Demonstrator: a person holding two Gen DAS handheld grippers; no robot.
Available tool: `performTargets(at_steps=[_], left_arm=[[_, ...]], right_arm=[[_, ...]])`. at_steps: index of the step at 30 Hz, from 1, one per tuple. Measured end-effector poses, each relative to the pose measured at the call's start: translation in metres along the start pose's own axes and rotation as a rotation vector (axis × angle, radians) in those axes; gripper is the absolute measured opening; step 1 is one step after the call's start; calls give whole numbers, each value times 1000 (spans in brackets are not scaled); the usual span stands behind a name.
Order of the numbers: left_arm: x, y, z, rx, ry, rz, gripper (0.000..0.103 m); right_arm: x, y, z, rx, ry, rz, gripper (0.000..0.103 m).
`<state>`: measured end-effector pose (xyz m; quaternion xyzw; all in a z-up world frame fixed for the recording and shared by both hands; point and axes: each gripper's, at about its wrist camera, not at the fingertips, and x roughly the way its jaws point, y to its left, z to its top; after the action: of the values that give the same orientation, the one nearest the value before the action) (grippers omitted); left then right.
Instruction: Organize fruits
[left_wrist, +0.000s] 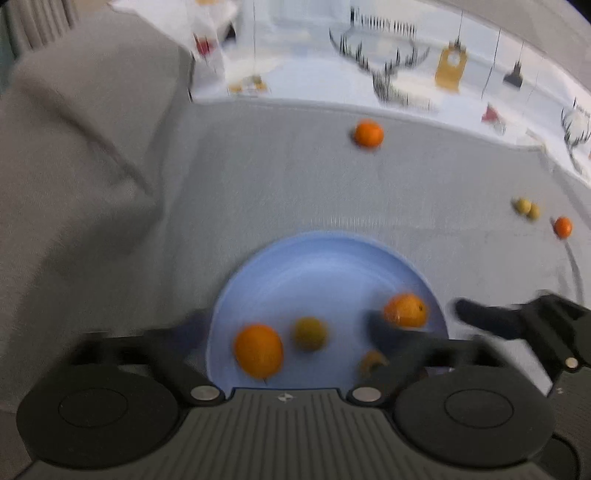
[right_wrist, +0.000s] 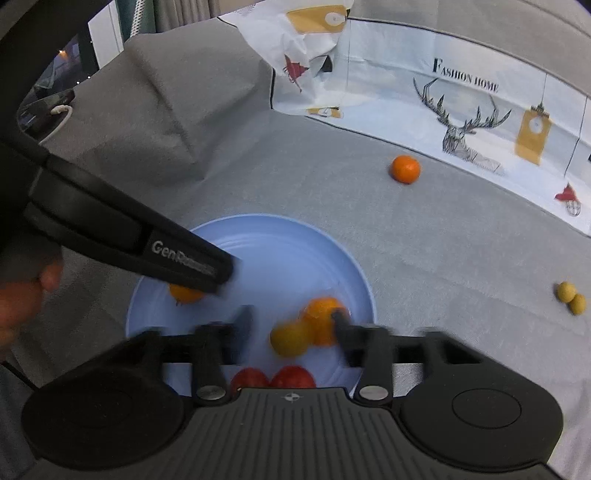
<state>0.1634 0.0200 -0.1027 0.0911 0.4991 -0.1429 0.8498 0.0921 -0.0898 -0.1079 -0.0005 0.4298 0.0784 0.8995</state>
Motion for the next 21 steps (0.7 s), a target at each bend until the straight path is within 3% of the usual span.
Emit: performTargets(at_steps=[2,10,17,21], left_arm=[[-13,1,-4,15,-20,-6,102],[-77,8,-52,-39,17,80,103],[-133,2,-91,-40,-57,118,103],[-158,-7,-109,-46,-94,141,103]], right_arm=[[-9,1,0,0,-18,-32,86],[-75,-6,-33,106,30,-57,92],[-146,9,-57,139,-71,-88,101],[-173,31,-71,89,-105,-94,102]])
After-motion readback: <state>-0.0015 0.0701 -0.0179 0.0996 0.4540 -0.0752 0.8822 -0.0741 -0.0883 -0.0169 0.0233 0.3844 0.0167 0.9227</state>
